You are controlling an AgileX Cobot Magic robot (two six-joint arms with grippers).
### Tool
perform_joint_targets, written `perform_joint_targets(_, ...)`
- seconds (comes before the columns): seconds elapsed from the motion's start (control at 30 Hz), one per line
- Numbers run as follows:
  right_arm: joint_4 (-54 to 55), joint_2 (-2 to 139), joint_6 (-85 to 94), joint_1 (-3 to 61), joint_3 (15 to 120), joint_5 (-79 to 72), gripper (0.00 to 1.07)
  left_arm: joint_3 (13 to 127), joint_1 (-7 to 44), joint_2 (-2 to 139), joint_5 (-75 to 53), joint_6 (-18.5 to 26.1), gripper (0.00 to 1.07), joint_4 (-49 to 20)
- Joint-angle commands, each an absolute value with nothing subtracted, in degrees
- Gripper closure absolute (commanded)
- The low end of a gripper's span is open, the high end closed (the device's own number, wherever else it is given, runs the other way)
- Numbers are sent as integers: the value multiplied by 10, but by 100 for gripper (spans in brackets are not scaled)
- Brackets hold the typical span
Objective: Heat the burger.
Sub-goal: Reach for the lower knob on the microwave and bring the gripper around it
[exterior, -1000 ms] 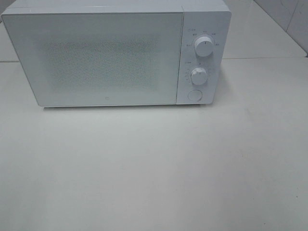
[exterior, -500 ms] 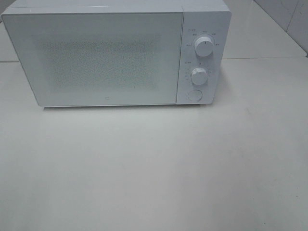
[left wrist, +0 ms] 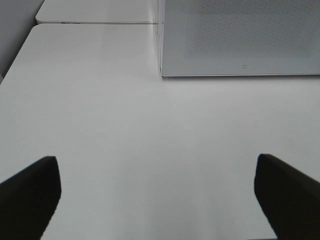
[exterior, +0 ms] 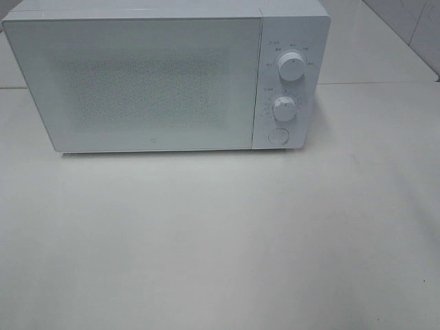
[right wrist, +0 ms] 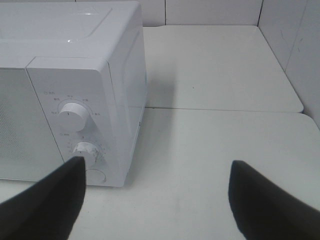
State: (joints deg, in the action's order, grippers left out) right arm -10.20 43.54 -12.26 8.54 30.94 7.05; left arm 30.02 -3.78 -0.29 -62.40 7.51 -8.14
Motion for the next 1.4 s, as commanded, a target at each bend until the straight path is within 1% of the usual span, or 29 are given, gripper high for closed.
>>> perform_joint_targets(0.03,-101,457,-125,83,313,40,33,300,-39,-14,-617,74,9,-85)
perform_joint_targets(0.33,-101,552,-127,83,311,-38,33,300,-39,-14,-617,74,9,-85)
perform_joint_targets(0.37,-101,570,-127,83,301,-74,33,300,-39,-14,-617,74,9,-85)
perform_joint_targets(0.43,-101,580,-127,83,293,-99,33,300,-39,-14,-617,74,9,-85)
perform_joint_targets(0.47,-100,595,-127,83,272,-148,33,300,-39,-14,-617,74,9,-85)
perform_joint_targets(0.53,-95,603,-127,83,262,-176,33,300,-39,-14,-617,74,9,-85)
perform_joint_targets(0.57,-76,622,-127,83,245,-226,33,300,-39,-14,-617,74,9,-85)
perform_joint_targets(0.6,-76,622,-127,83,245,-226,33,300,-39,-14,-617,74,9,-85)
perform_joint_targets(0.67,-49,650,-119,83,222,-301,33,300,-39,-14,-617,74,9,-85)
perform_joint_targets(0.7,-49,650,-119,83,222,-301,33,300,-39,-14,-617,74,9,-85)
perform_joint_targets(0.77,-25,683,-103,83,202,-364,33,300,-39,-14,-617,74,9,-85)
perform_joint_targets(0.8,-25,683,-103,83,202,-364,33,300,-39,-14,-617,74,9,-85)
perform_joint_targets(0.87,-7,716,-79,86,186,-425,33,300,-39,-14,-617,74,9,-85)
perform_joint_targets(0.9,-7,716,-79,86,186,-425,33,300,-39,-14,-617,74,9,-85)
perform_joint_targets(0.93,22,737,-50,101,175,-473,33,300,-39,-14,-617,74,9,-85)
perform_joint_targets(1.0,39,748,-28,112,170,-494,33,300,-39,-14,-617,74,9,-85)
perform_joint_targets(1.03,73,768,19,139,164,-530,33,300,-39,-14,-617,74,9,-85)
perform_joint_targets(1.07,73,768,19,139,164,-530,33,300,-39,-14,-617,74,9,-85)
perform_joint_targets(1.1,95,780,43,155,162,-548,33,300,-39,-14,-617,74,9,-85)
perform_joint_targets(1.13,142,803,78,185,160,-578,33,300,-39,-14,-617,74,9,-85)
perform_joint_targets(1.17,142,803,78,185,160,-578,33,300,-39,-14,-617,74,9,-85)
perform_joint_targets(1.23,205,837,117,230,160,-624,33,300,-39,-14,-617,74,9,-85)
perform_joint_targets(1.27,205,837,117,230,160,-624,33,300,-39,-14,-617,74,9,-85)
perform_joint_targets(1.3,238,857,136,261,160,-650,33,300,-39,-14,-617,74,9,-85)
perform_joint_targets(1.33,256,867,144,278,160,-666,33,300,-39,-14,-617,74,9,-85)
perform_joint_targets(1.37,256,867,144,278,160,-666,33,300,-39,-14,-617,74,9,-85)
perform_joint_targets(1.4,290,885,155,308,161,-690,33,300,-39,-14,-617,74,9,-85)
